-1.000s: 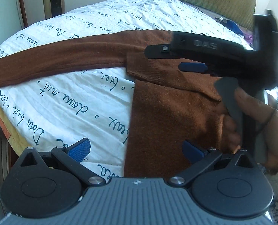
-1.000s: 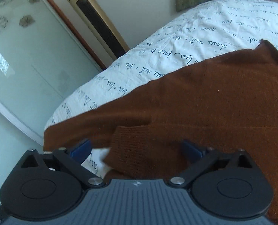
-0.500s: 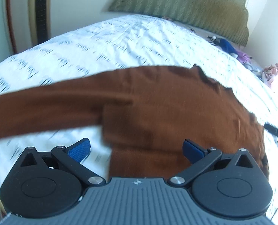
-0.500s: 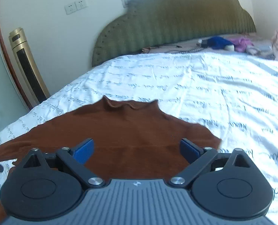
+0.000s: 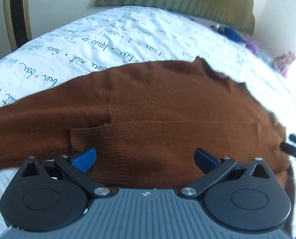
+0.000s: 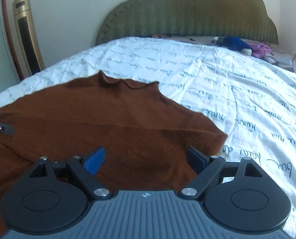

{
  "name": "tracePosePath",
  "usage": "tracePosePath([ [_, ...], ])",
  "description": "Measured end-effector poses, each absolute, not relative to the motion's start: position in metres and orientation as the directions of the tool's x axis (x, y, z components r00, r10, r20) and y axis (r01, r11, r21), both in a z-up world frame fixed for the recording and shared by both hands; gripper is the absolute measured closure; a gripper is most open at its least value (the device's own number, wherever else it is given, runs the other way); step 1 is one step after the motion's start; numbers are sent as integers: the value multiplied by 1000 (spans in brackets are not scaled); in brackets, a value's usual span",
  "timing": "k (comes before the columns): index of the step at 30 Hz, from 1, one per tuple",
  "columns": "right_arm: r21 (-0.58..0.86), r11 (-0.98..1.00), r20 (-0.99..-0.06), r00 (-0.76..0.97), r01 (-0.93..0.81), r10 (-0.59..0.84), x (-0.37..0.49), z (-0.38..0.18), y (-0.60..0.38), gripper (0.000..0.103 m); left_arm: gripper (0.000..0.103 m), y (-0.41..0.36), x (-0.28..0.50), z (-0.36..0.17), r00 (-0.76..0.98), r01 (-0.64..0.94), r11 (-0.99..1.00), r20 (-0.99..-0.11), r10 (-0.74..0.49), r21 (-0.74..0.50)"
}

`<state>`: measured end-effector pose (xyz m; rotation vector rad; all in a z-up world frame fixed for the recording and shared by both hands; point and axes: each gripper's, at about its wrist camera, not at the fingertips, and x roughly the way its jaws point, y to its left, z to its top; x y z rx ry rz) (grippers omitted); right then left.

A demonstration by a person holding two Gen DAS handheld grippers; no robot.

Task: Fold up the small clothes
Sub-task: 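Open the right tool to release the sleeve and withdraw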

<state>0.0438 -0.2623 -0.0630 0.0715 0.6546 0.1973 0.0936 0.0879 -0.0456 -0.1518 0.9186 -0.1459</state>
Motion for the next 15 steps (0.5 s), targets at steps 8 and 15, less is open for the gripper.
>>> tracePosePath([
  [8,111,980,-701,686,-168,196,64,-92,-224,3,0,80,105,-61,568,33,999,-822,-49,-37],
  [15,110,987,-701,695,-114,158,52,-82,-208,2,0,160,67,-43,633,-149,967,-771,-66,-206],
])
